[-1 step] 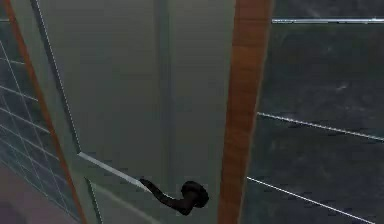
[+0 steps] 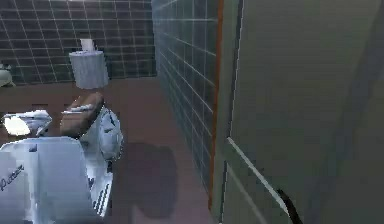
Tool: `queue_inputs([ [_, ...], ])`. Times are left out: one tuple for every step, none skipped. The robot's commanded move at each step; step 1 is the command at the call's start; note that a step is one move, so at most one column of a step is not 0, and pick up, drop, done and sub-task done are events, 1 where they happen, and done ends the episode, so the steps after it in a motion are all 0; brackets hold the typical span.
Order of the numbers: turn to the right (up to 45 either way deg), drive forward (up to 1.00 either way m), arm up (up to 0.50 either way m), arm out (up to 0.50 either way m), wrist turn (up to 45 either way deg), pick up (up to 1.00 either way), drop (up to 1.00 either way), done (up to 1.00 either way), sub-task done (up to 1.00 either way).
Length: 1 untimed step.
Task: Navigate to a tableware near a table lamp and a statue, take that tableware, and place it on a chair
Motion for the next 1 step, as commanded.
queue_inputs([
  [-45.0, 0.00, 0.00, 0.00, 0.0, 0.00, 0.00, 0.00, 0.00],
])
